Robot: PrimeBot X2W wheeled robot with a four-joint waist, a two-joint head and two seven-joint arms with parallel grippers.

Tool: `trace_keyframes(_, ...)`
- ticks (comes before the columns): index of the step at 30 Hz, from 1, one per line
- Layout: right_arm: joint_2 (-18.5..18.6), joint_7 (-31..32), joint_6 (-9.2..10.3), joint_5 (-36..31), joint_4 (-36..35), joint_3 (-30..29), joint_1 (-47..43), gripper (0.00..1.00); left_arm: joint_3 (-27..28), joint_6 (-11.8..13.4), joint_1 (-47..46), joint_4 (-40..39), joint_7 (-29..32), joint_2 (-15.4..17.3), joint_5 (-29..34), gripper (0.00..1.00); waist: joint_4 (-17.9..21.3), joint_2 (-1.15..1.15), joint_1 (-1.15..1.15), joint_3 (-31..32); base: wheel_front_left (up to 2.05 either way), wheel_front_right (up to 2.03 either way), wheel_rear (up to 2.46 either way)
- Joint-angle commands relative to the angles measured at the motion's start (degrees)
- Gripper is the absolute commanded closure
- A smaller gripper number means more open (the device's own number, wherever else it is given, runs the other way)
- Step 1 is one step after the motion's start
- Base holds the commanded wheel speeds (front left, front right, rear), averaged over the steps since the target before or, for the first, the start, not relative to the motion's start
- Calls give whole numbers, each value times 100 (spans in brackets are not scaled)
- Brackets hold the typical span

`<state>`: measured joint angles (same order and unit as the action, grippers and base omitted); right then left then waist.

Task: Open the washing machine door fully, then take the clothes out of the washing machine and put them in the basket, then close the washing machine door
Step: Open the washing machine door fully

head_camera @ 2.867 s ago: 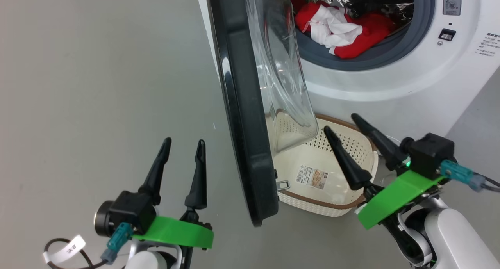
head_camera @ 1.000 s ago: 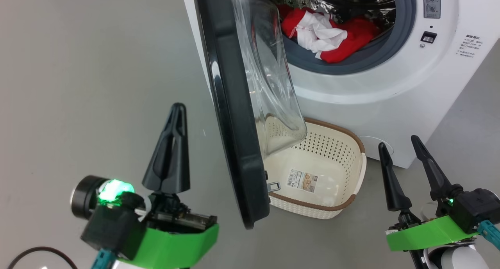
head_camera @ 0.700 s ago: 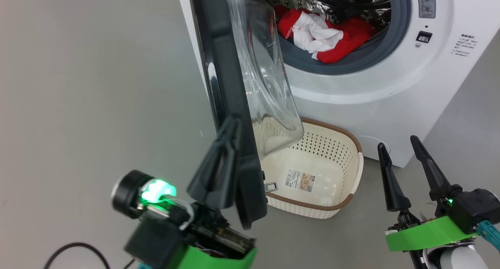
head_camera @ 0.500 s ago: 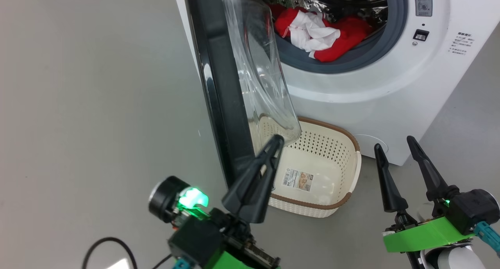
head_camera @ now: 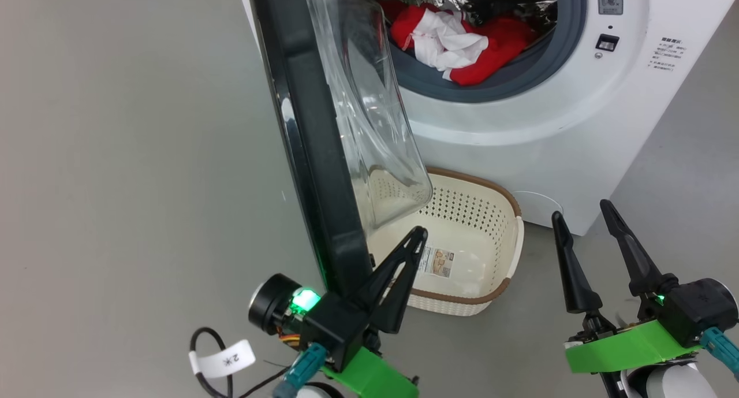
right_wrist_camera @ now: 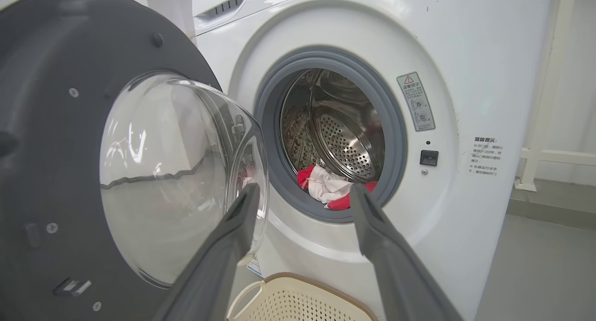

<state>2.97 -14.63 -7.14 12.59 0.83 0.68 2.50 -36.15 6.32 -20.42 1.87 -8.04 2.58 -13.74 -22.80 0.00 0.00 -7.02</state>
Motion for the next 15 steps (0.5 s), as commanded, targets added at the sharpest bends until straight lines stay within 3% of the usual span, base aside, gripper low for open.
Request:
trace_keyframes(1,-9,-36,-35,27,-174,128,127,0,164,76,-242,-49,26,30,-1,100,13,0,0,-9,0,0,0)
trace_keyframes(8,-9,-36,-35,48,-211,87,114,0,297,325,-284,244,100,68,46,100,-1,0,0,-20,0,0,0)
trace_keyframes(15,-9,-37,-35,70,-234,75,102,0,364,402,-276,295,156,116,1,100,-94,0,0,-41,0,0,0)
